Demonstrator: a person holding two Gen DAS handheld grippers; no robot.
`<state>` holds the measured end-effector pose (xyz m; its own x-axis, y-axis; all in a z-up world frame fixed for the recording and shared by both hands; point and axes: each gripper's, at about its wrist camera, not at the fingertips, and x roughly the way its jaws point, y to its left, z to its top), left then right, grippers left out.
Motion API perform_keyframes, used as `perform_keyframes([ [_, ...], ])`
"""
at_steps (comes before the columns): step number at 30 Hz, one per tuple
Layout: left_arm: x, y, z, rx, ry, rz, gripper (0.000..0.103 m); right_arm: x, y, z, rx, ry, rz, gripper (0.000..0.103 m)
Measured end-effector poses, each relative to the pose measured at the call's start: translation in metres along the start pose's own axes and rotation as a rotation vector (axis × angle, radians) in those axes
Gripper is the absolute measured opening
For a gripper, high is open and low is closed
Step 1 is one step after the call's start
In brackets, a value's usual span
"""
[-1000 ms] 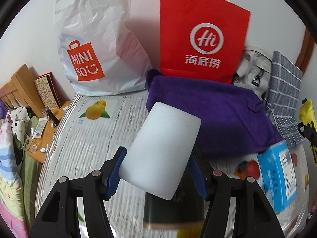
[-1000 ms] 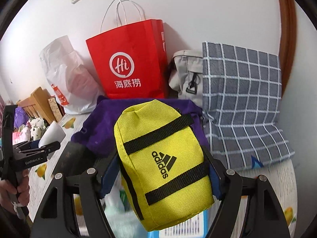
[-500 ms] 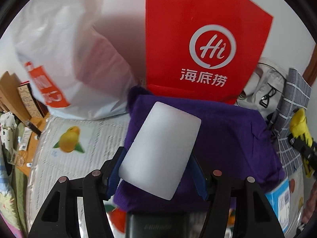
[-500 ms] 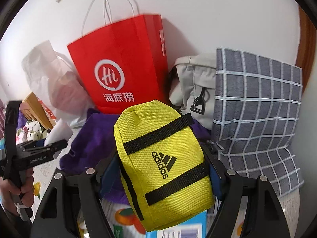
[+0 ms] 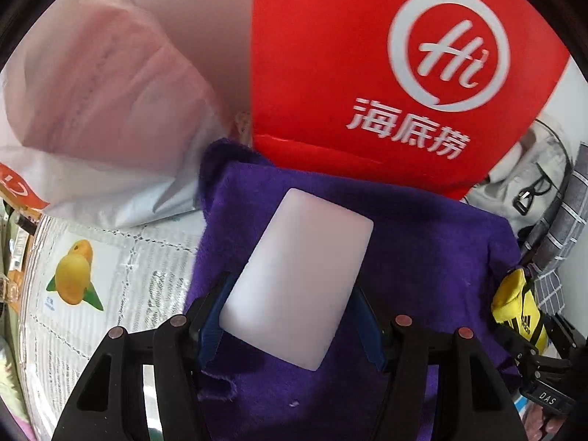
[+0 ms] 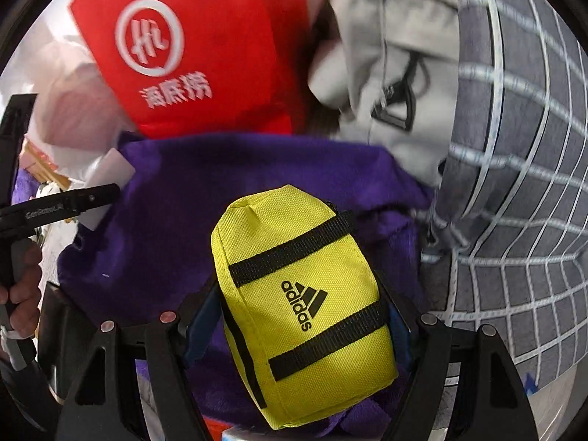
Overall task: Organize soft objects
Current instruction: 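Set sponge on purple towel with left tool while right tool drops the bag there, then grasp clear mesh bag with right tool while left tool grasps the white sock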
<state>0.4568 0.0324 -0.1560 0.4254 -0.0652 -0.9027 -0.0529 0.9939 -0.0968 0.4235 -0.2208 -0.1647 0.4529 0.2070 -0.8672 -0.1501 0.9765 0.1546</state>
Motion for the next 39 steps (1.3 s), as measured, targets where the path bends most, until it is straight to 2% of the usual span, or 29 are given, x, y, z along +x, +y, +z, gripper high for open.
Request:
perform_keyframes([
  [4, 0.007, 0.006, 0.001, -0.026, 0.016, -0.019, 0.061, 0.01, 0.0, -0.001, 0.01, 0.031, 0.003, 0.077],
  [11, 0.013, 0.009, 0.0, -0.043, 0.013, -0.048, 0.063, 0.008, 0.009, -0.001, -0.017, 0.007, -0.017, 0.083],
  [13, 0.014, 0.013, 0.001, -0.046, 0.012, -0.056, 0.067, 0.008, 0.011, -0.001, -0.025, 0.003, -0.014, 0.085],
  [14, 0.014, 0.01, 0.002, -0.041, 0.008, -0.056, 0.077, 0.008, 0.013, -0.001, -0.024, -0.001, -0.012, 0.087],
  [15, 0.014, 0.009, 0.002, -0.037, 0.003, -0.042, 0.082, 0.009, 0.013, 0.001, -0.021, -0.008, -0.008, 0.091],
  [17, 0.015, 0.007, 0.003, -0.036, -0.005, -0.047, 0.084, 0.003, 0.013, 0.002, -0.022, -0.034, -0.005, 0.093],
  [22, 0.006, -0.001, 0.003, -0.034, -0.009, -0.048, 0.084, -0.016, 0.015, 0.004, -0.017, -0.094, -0.025, 0.093],
  [26, -0.013, -0.004, -0.001, -0.021, -0.032, -0.031, 0.084, -0.039, 0.02, -0.004, -0.012, -0.178, -0.021, 0.093],
  [31, -0.047, -0.005, -0.024, -0.002, -0.065, -0.061, 0.084, -0.07, 0.038, -0.032, -0.072, -0.175, 0.098, 0.092],
  [32, -0.053, -0.004, -0.03, 0.003, -0.06, -0.066, 0.084, -0.075, 0.042, -0.038, -0.082, -0.175, 0.101, 0.091],
  [36, -0.081, 0.006, -0.057, 0.02, -0.074, -0.085, 0.084, -0.098, 0.054, -0.076, -0.101, -0.174, 0.09, 0.075],
  [39, -0.098, 0.014, -0.077, 0.03, -0.094, -0.068, 0.084, -0.114, 0.055, -0.111, -0.099, -0.172, 0.093, 0.071],
])
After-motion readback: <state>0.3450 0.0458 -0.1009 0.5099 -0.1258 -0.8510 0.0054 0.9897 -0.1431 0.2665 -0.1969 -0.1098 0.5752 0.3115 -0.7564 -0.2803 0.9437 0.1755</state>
